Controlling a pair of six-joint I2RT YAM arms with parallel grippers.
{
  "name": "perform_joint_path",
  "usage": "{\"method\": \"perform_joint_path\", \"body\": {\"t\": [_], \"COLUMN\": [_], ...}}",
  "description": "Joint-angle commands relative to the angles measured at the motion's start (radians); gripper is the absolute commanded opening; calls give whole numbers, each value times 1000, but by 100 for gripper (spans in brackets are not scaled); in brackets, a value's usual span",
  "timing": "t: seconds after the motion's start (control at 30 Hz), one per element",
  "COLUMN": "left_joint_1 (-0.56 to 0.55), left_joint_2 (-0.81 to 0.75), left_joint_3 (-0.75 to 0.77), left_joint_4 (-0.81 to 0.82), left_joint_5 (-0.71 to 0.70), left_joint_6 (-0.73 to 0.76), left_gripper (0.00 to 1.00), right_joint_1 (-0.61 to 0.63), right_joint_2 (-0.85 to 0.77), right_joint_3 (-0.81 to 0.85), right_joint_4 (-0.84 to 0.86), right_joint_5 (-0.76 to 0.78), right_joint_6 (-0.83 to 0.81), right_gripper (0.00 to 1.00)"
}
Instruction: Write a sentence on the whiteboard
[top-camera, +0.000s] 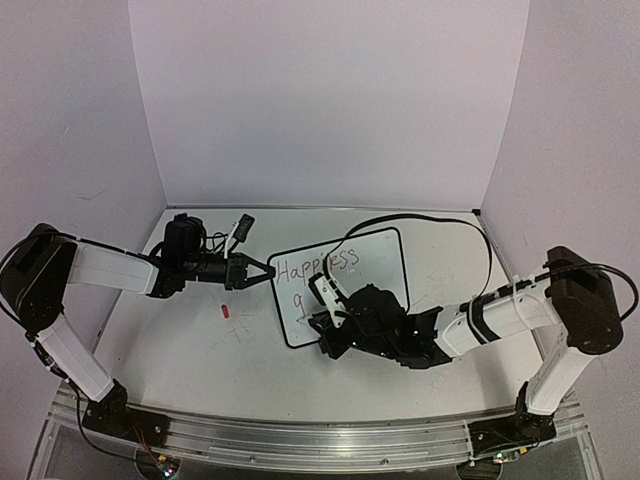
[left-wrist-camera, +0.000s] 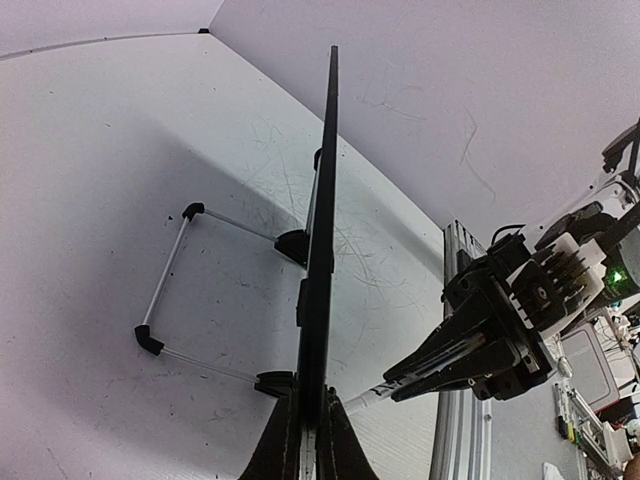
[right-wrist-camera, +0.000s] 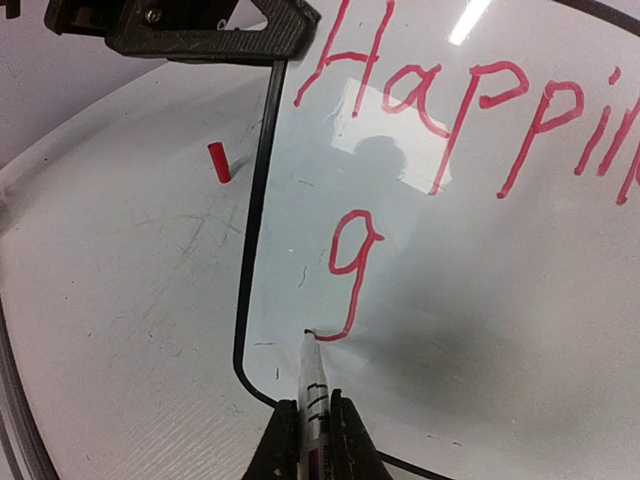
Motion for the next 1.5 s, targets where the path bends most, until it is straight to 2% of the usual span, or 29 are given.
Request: {"method": "perform_joint_path", "body": {"t": [0.0,0.13,0.27,0.33,0.57,0.7,1.0,1.27,1.47], "left_joint_1": [-7,-7,-7,-7,-7,-7,-7,-7,-7], "left_joint_2": [3,5,0,3,-2,-2,13,13,14], "left_joint_3": [20,22,19,23,24,23,31,28,34], "left_joint_4": [-32,-33,-34,-34,-36,-38,-39,-40,-41], "left_joint_5": [18,19,17,17,16,11,17,14,19], "left_joint_6": [24,24,27,29,28,31,30,30,30], "left_gripper": [0,0,0,0,0,0,0,0,0], "right_joint_1": [-2,-3,-3,-5,-39,-39,-38,-38,-39], "right_joint_2": [12,-69,-260,-293,-180,-176,-150,-134,-123], "right_joint_3": [50,24,-114,-167,-91,-78,-50,-37,-20], "right_joint_4": [25,23,67,108,130,113,75,76,76], "right_joint_5": [39,27,-98,-118,-99,-25,-21,47,8], "right_joint_6": [5,-1,-65,-125,-177,-181,-181,-158,-161], "right_gripper": [0,0,0,0,0,0,0,0,0]}}
